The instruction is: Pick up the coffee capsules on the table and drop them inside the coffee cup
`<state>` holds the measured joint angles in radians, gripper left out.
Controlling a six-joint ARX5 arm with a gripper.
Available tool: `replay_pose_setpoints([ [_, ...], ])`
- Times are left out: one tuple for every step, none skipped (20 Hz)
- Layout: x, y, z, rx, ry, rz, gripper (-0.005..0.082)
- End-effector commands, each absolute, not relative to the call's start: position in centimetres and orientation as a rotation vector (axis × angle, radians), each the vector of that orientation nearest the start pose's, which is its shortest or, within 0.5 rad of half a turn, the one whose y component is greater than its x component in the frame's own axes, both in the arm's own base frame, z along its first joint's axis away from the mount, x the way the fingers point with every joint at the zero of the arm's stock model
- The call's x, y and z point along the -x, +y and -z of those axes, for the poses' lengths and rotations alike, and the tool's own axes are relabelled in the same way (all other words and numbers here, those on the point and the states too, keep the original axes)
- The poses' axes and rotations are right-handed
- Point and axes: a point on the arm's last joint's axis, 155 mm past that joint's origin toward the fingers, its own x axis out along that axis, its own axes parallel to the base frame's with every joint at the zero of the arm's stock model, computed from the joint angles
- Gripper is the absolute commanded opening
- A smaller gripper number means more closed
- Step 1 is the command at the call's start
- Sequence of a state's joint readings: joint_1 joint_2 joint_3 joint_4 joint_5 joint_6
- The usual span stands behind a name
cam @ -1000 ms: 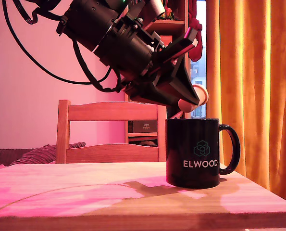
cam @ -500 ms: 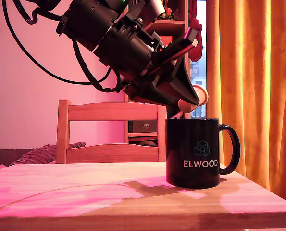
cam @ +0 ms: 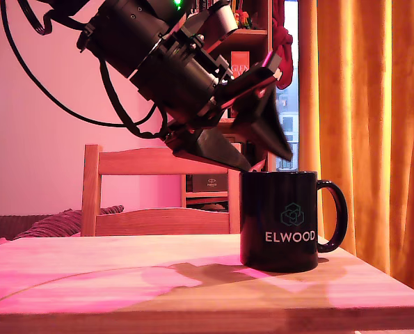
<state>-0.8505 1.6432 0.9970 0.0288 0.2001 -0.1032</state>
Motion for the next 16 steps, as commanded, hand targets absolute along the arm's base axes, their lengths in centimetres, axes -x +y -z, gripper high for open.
replay_pose_setpoints([
  [-28.3,-38.1,-11.9,-0.126,0.673,0.989,0.0599],
  [-28.3,-38.1,-12.1,-0.124,0.669,0.990,0.0504],
  [-28.1,-38.0,-12.6,-0.121,0.664,0.995,0.0370],
  [-28.1,-38.0,-13.1,-0.117,0.654,0.997,0.0201],
  [-27.9,-37.9,-13.7,-0.113,0.645,1.002,0.0020],
  [-27.9,-37.8,-14.3,-0.109,0.631,1.004,-0.0010],
  [-27.9,-37.8,-15.0,-0.104,0.617,1.006,-0.0023],
  [-27.8,-37.7,-15.5,-0.101,0.606,1.007,-0.0023],
  [-27.8,-37.5,-16.2,-0.098,0.592,1.007,-0.0023],
  [-27.7,-37.3,-16.9,-0.100,0.578,1.016,-0.0023],
  [-27.5,-37.1,-17.5,-0.104,0.565,1.024,-0.0023],
  [-27.3,-36.8,-18.0,-0.101,0.563,1.033,-0.0023],
  [-26.9,-36.6,-18.5,-0.105,0.560,1.049,-0.0023],
  [-26.6,-36.3,-18.7,-0.113,0.561,1.066,-0.0023],
  [-26.5,-36.0,-18.9,-0.110,0.566,1.067,-0.0023],
  [-26.5,-35.7,-19.1,-0.111,0.568,1.064,-0.0023],
])
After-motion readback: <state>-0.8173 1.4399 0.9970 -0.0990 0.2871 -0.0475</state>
